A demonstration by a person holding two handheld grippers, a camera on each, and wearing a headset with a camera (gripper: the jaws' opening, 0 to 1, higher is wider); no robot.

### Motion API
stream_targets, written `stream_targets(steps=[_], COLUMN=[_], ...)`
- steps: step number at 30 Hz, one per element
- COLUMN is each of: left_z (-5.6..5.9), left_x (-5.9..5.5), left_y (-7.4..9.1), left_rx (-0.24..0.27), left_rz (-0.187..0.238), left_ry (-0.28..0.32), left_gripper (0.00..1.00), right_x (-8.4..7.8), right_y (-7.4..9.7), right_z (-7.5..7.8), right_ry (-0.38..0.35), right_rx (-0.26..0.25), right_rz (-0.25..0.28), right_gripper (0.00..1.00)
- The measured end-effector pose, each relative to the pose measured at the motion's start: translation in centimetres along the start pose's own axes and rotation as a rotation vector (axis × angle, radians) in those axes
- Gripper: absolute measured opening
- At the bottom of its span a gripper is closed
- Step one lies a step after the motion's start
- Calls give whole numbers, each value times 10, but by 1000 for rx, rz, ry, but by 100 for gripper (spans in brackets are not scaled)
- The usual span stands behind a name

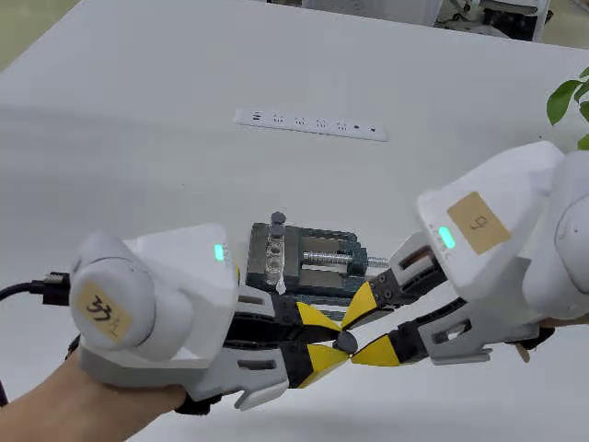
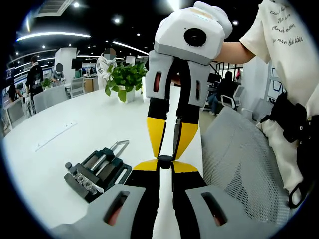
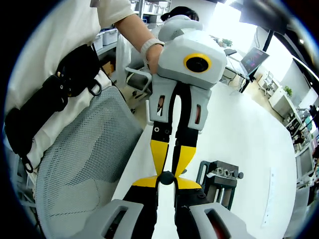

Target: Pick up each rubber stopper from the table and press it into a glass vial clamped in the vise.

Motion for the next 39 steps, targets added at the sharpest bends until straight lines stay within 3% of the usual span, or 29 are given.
stream_targets(steps=[15, 39], left_z=[-3, -1], left_x=[-5, -7], left_y=[3, 3], left_rx=[0, 19], left_rz=[-19, 14], left_ry=[0, 24], left_gripper=[4, 5], right_x=[-1, -2], right_y=[-5, -5], right_z=[0, 4], right_ry=[13, -57], right_rx=[16, 18], right_rz=[-5, 12], right_gripper=[6, 6])
Point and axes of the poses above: the centre of the closed fingertips' face, and the gripper's own axes: y roughly backward along the fingers, z roughly to its right, x roughly out of its top, the point moved 4 cm from there along y, roughly backward along the fingers, and after that the axes turned 6 degrees about -y, right-handed, at the moved point
